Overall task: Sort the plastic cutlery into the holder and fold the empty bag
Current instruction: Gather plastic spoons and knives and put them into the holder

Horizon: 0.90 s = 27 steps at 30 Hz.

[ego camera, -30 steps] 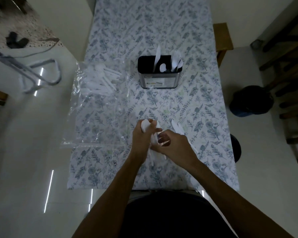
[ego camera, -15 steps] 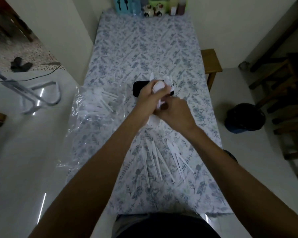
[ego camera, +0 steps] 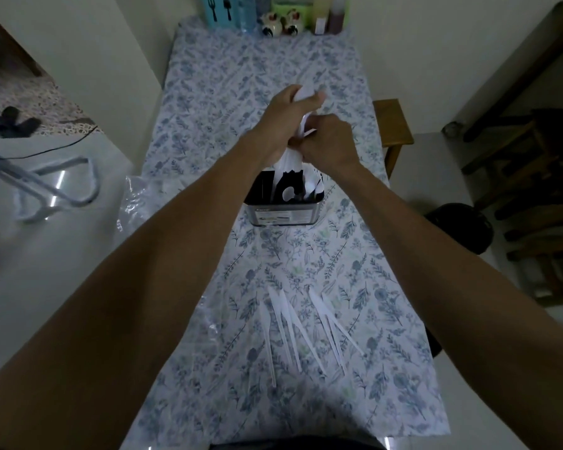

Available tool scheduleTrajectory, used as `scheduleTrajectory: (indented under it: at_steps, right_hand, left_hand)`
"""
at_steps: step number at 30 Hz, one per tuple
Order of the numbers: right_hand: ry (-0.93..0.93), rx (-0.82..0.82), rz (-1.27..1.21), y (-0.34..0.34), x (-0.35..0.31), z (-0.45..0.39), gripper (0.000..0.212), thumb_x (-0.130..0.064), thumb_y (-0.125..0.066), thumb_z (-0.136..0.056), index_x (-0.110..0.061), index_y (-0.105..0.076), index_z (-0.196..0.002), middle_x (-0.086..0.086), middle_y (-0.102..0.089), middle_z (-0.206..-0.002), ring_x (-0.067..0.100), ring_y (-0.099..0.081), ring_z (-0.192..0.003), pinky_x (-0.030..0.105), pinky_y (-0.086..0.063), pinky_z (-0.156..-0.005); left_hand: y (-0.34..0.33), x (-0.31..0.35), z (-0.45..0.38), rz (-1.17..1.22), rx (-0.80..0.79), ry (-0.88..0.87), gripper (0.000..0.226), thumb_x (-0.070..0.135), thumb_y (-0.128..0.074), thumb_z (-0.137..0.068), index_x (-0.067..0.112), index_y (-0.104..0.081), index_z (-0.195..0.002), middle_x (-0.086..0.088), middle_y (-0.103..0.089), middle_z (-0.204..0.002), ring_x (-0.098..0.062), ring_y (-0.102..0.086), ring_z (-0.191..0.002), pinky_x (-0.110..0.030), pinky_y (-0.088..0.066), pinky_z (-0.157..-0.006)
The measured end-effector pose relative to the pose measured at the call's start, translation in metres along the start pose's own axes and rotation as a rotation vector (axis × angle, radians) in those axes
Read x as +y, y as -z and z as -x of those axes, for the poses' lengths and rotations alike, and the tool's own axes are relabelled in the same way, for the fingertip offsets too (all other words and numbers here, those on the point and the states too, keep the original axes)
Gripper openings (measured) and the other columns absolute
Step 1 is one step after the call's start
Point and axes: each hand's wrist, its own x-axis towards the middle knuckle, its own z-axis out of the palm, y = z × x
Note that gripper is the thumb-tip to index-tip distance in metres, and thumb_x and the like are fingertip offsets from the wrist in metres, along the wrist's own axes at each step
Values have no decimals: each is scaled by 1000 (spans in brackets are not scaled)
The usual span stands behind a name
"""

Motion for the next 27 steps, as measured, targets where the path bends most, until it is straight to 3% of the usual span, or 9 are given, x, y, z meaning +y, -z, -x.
scheduleTrajectory:
  at_steps: [4,7,11,16,19,22,27]
  right_hand:
    - [39,65,90,-20,12,-7,26,-31,-72,-86,-5,-75,-92,7,-77,-84,18,-70,-73,23,-47,-62]
    - [80,80,152,-32,21,-8,24,-30,-66,-90,-7,-70,-84,6,-73,-74,17,-62,-60,16,-35,-48]
    - [76,53,232,-44,31,-8,28,-31,-60,-95,-5,-68,-90,7,-71,-76,17,-57,-61,24,-34,-54]
    - [73,15,311,-47,35,-13,24,-28,-58,-95,-9,-60,-82,5,-61,-69,18,-51,-64,12,-21,-50]
    - [63,-7,361,-48,35,-15,20,-25,-61,-94,-8,-64,-86,4,-59,-74,15,-49,-68,14,-24,-52]
    - [25,-2,385,-52,40,-17,28,-37,-66,-91,-9,-67,-92,4,-61,-78,16,-52,-73,23,-31,-64]
    - [84,-9,355,-53,42,-19,31,-37,-73,-86,-8,-71,-96,9,-73,-86,28,-68,-86,24,-38,-70]
  left_hand:
    - [3,-22,-11,99,49,-2,2,9,-72,-92,9,-70,-91,-7,-70,-83,-19,-67,-75,-26,-54,-69]
    - [5,-39,-15,157,70,5,7,5,-71,-89,10,-69,-85,-5,-70,-77,-17,-67,-73,-27,-55,-68]
    - [10,-55,-17,190,37,19,8,2,-69,-89,8,-67,-86,-1,-69,-75,-15,-66,-73,-27,-55,-71]
    - [12,-60,-20,139,16,9,7,4,-68,-89,9,-68,-84,-2,-69,-80,-16,-66,-78,-25,-54,-72]
    - [14,-61,-22,38,16,-38,3,15,-68,-82,12,-69,-81,-2,-69,-84,-20,-66,-84,-29,-56,-74]
    - [17,-66,-26,-40,16,-79,12,20,-69,-80,10,-70,-86,-4,-71,-92,-29,-69,-96,-38,-59,-88]
    - [19,-73,-30,-126,42,-71,13,18,-73,-86,9,-70,-95,-8,-72,-98,-26,-70,-98,-31,-59,-85]
